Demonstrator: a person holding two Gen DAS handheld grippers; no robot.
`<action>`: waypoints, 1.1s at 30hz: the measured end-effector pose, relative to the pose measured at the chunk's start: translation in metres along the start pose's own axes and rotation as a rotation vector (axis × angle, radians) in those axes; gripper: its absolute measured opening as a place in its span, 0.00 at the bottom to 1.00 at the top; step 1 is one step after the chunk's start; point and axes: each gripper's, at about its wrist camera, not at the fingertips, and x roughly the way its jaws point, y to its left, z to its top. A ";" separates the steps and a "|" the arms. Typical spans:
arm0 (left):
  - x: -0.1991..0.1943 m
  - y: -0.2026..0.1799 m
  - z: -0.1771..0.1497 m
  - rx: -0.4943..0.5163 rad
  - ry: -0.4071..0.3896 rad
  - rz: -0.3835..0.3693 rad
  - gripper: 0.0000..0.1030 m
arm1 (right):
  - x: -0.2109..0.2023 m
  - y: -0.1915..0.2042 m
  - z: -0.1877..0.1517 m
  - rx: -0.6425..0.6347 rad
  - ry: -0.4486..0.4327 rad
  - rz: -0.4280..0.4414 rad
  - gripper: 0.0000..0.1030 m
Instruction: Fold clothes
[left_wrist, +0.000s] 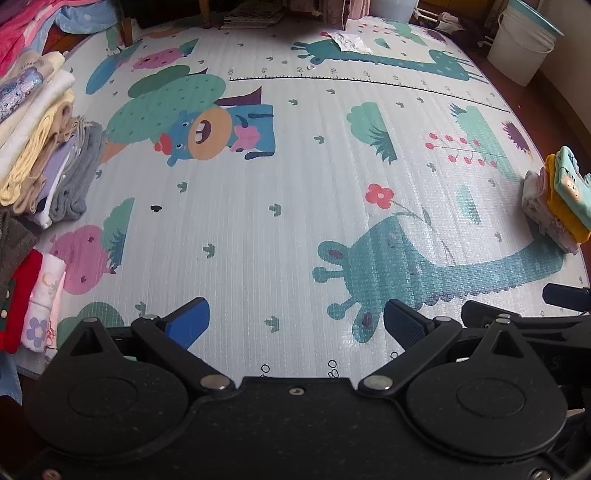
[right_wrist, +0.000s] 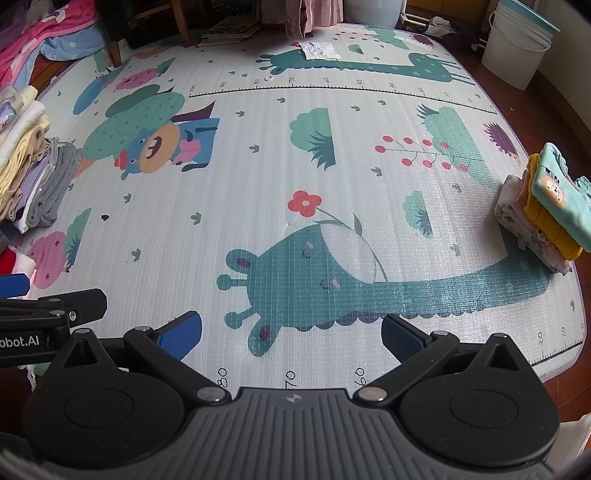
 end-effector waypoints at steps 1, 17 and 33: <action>0.000 0.001 0.001 -0.003 0.003 -0.004 0.99 | 0.000 -0.001 0.001 0.000 0.000 0.001 1.00; 0.001 0.000 0.002 -0.015 0.012 -0.010 0.99 | 0.000 0.002 0.000 -0.008 -0.008 -0.008 1.00; 0.001 0.001 -0.001 -0.014 0.014 -0.005 0.99 | 0.000 0.003 -0.001 -0.011 -0.003 -0.008 1.00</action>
